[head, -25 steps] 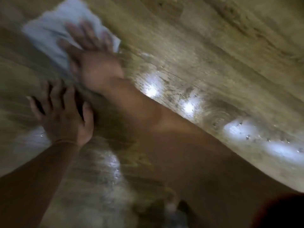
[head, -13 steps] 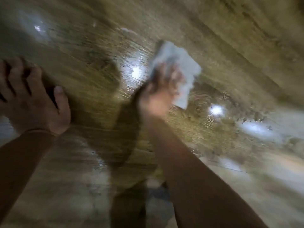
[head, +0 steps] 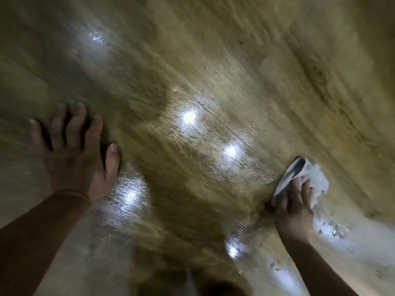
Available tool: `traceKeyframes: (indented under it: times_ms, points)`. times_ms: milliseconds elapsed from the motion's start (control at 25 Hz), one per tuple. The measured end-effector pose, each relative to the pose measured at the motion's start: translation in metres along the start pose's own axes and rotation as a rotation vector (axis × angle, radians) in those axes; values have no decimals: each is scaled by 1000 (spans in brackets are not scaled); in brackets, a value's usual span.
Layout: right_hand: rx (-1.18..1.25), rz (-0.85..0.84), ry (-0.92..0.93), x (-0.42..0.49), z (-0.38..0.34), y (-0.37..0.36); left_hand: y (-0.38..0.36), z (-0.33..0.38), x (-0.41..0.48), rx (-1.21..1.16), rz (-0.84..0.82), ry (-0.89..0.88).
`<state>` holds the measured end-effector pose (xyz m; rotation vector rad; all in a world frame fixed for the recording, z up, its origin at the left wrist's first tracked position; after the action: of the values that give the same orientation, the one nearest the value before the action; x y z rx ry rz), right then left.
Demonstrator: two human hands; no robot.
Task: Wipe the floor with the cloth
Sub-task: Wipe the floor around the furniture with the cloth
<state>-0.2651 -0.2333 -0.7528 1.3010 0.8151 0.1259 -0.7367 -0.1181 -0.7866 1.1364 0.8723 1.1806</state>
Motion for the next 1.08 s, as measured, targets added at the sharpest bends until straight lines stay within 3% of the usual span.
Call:
traceKeyframes:
  times_ms: [80, 200, 280, 360, 440, 560, 680, 800, 880, 960, 1080]
  points:
    - [14, 40, 83, -7, -46, -11, -1, 0, -1, 45, -11, 8]
    - [-2, 105, 623, -65, -252, -53, 6, 3, 6, 72, 10, -7]
    - [-70, 159, 871, -111, -397, -81, 9, 1, 5, 73, 11, 7]
    - [-108, 162, 1015, -155, -510, -98, 11, 7, 4, 77, -1, 0]
    - [-140, 134, 1083, -168, -556, -99, 12, 11, 9, 64, -18, -15]
    - [-111, 65, 1061, -125, -489, -85, 12, 8, 10, 87, -34, 3]
    - [-17, 66, 805, -71, -286, -56, 9, 7, 0, 70, -7, -4]
    - [-94, 10, 492, -26, -48, -26, 8, 0, 5, -3, 14, 35]
    - [-133, -93, 377, -8, 45, -23, 9, -1, 3, -37, -10, 84]
    - [-114, -132, 309, 3, 80, -29, 2, 6, 2, -82, -70, 96]
    - [-48, -127, 278, 5, 82, -35, -13, 5, 0, -37, -331, 256]
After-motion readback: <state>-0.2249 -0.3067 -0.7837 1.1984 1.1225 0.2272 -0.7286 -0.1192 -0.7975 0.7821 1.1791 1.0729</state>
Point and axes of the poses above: each hand's wrist, its own x-axis towards the middle knuckle, its own y-axis out of the back of the hand, z = x × y, the point moved 10 cm from there along x, towards the middle knuckle, and after that the axes turned 10 degrees about -y, right-handed, at the moved point
